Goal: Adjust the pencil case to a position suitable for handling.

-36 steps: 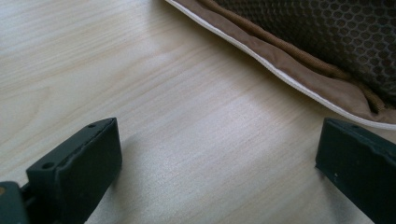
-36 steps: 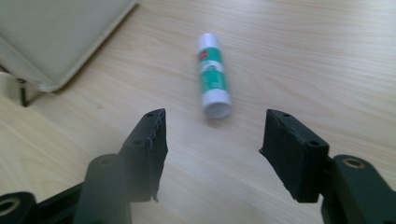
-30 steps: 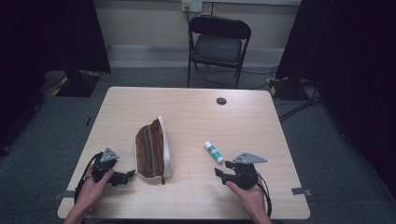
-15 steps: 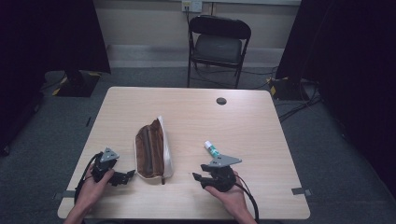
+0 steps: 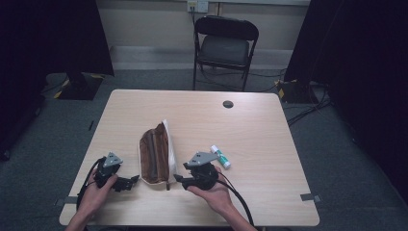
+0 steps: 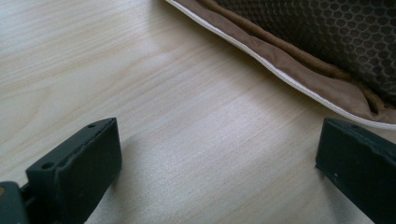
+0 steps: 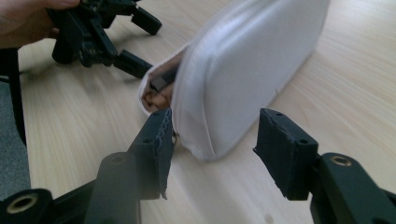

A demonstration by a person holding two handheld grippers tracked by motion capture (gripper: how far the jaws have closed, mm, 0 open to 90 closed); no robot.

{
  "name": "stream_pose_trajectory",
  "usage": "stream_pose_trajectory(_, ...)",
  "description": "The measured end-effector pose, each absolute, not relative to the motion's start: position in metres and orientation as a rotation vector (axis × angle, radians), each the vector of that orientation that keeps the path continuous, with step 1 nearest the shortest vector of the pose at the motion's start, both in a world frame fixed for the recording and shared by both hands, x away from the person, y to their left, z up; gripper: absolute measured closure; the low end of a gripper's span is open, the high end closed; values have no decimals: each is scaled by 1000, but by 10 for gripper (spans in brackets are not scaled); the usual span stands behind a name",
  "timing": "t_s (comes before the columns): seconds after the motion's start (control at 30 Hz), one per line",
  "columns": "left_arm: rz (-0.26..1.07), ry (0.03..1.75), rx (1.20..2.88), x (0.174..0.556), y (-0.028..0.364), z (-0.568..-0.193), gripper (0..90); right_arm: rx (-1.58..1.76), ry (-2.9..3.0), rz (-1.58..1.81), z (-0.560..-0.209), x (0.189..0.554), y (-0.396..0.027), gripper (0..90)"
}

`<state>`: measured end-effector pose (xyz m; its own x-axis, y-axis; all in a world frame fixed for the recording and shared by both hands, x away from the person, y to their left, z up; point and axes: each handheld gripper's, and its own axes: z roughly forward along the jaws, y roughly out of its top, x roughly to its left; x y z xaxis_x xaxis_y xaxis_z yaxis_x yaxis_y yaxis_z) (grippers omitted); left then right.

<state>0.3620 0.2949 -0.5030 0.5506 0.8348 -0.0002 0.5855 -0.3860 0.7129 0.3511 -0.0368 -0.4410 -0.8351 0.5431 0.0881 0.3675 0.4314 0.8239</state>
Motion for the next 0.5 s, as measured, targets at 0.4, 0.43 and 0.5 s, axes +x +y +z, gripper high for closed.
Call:
stream_pose_trajectory(0.4, 476, 1138, 2113, 362, 295, -503, 0, 839, 2492, 1335, -445, 367, -5, 462)
stream_pose_trajectory(0.43, 476, 1138, 2113, 362, 295, -503, 0, 848, 2488, 1346, -445, 368, -6, 497)
stream_pose_trajectory(0.5, 476, 1138, 2113, 362, 295, -503, 0, 868, 2465, 1327, -445, 368, -8, 552)
